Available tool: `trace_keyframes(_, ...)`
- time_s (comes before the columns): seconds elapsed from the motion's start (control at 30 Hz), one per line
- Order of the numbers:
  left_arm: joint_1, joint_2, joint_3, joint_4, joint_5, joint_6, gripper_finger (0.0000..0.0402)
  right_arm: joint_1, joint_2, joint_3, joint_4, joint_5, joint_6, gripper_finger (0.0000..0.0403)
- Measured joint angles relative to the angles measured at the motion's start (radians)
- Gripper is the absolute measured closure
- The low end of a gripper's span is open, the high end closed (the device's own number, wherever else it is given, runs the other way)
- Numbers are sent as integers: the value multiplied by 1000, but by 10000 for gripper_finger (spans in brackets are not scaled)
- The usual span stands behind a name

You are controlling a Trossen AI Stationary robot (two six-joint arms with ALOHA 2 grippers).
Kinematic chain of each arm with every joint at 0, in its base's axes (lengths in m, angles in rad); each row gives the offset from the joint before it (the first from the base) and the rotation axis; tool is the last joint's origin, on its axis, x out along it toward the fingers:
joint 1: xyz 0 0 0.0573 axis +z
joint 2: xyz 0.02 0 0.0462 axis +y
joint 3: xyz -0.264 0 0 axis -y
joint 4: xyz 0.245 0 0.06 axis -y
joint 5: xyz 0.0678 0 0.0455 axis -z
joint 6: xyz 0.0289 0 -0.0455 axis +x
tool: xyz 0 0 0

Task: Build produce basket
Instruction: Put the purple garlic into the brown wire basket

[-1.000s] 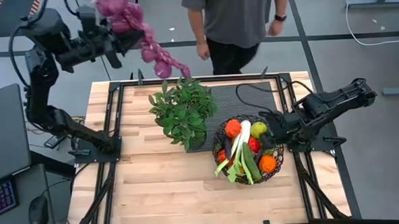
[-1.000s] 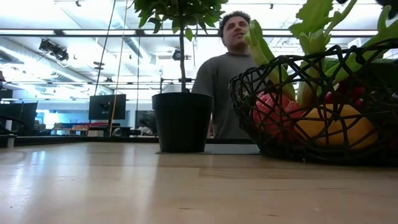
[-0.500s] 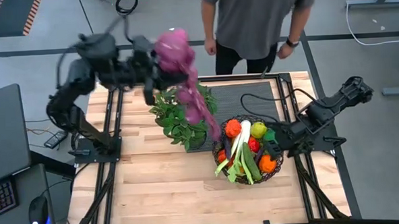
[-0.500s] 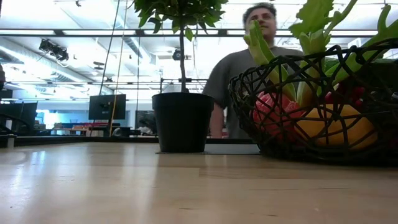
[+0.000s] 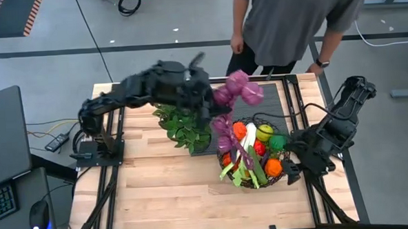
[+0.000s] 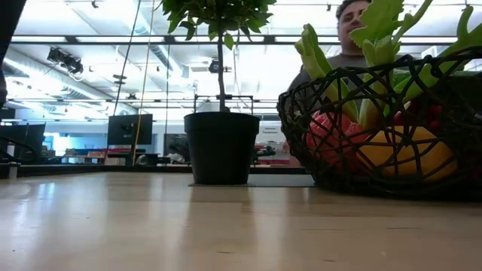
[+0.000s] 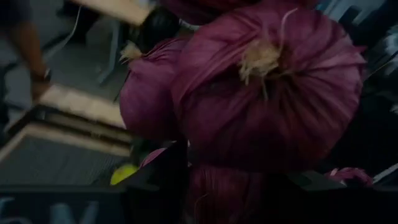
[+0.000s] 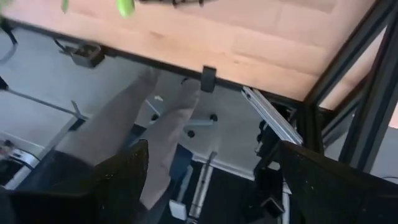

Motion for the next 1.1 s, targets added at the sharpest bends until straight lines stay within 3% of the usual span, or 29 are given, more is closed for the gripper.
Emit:
trace_keyframes(0.2, 10, 93, 0, -74, 5, -99, 227, 73, 28, 0, 39, 3, 13, 44)
trace_keyframes(0.63, 22, 147, 2, -77, 37, -104, 99, 152, 85, -1, 81, 3, 13, 44)
trace_keyframes(0.83, 45, 128, 6, -76, 46, -128, 93, 159, 85, -1, 81, 3, 15, 44)
trace_keyframes(1.1, 77, 10, 6, -12, 82, -128, 99, 160, 85, -1, 82, 32, 8, 44)
